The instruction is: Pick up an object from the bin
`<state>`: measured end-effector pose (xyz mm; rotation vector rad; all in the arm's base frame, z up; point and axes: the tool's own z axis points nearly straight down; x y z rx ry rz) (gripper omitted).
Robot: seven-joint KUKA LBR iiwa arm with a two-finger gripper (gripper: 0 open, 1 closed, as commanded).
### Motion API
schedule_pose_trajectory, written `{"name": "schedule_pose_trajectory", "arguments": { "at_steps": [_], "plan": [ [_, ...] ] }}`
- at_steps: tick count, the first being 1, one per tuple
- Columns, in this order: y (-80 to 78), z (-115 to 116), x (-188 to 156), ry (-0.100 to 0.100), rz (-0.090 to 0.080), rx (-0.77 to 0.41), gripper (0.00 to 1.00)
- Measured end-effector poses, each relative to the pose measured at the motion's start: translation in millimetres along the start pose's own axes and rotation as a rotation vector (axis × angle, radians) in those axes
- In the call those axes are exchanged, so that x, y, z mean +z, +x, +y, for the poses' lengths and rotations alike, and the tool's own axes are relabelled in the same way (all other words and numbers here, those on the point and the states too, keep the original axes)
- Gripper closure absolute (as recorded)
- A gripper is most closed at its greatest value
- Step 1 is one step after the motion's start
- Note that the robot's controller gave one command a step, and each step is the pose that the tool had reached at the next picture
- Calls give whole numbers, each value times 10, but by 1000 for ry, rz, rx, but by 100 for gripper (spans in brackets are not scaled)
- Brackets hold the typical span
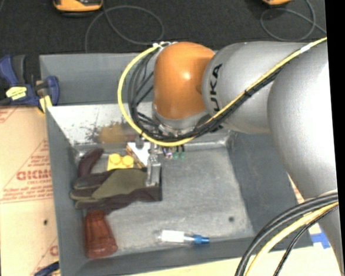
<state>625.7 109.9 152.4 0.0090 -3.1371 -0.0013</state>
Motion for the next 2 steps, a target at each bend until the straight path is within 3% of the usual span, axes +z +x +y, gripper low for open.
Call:
{"name": "schedule_pose_trajectory", "arguments": {
  "at_steps": [1, 2],
  "plan": [
    [-11, -5, -49, -1, -7, 2, 0],
    [151, 428, 219, 0, -9, 24, 0]
  ]
}}
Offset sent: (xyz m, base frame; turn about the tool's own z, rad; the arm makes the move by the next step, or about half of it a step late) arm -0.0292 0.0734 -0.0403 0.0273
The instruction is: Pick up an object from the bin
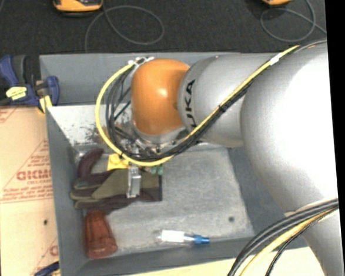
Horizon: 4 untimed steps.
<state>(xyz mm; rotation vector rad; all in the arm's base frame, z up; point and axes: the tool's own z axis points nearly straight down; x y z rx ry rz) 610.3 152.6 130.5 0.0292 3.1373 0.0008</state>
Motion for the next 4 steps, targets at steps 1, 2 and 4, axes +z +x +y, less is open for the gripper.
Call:
{"name": "schedule_pose_trajectory", "arguments": {
  "at_steps": [1, 2, 4],
  "plan": [
    [73, 349, 471, -4, -6, -67, 100],
    [76, 348, 474, -4, -5, -66, 100],
    [108, -297, 182, -1, -10, -390, 100]
  ]
}}
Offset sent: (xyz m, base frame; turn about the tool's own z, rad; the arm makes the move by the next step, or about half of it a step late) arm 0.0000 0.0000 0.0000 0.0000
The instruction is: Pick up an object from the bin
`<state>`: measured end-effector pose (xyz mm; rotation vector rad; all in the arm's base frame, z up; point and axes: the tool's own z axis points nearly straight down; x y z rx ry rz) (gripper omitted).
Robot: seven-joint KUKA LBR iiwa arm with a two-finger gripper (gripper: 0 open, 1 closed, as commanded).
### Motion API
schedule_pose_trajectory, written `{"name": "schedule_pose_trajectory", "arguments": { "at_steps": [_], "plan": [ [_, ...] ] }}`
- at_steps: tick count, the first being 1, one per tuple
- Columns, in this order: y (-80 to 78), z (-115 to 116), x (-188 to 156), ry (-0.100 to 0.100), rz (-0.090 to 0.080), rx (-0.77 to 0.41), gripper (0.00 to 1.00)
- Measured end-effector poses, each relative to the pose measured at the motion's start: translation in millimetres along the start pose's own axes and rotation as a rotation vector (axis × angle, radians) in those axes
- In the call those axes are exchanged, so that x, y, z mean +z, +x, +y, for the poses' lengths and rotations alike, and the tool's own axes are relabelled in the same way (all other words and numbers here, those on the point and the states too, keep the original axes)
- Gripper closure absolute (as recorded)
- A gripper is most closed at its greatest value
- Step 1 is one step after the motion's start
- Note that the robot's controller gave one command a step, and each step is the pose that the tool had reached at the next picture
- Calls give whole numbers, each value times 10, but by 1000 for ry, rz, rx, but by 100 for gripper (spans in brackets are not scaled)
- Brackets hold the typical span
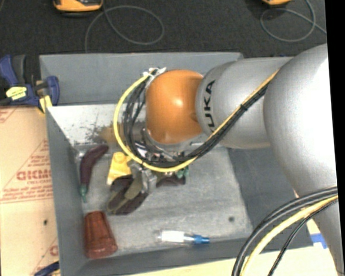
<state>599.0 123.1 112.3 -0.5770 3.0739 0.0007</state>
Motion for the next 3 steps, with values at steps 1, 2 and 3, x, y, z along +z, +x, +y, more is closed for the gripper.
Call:
{"name": "schedule_pose_trajectory", "arguments": {
  "at_steps": [1, 2, 3],
  "plan": [
    [199, -99, -518, -5, 13, 184, 100],
    [248, -241, -763, 0, -3, 129, 100],
    [223, -290, -1147, -5, 11, -119, 100]
  ]
}}
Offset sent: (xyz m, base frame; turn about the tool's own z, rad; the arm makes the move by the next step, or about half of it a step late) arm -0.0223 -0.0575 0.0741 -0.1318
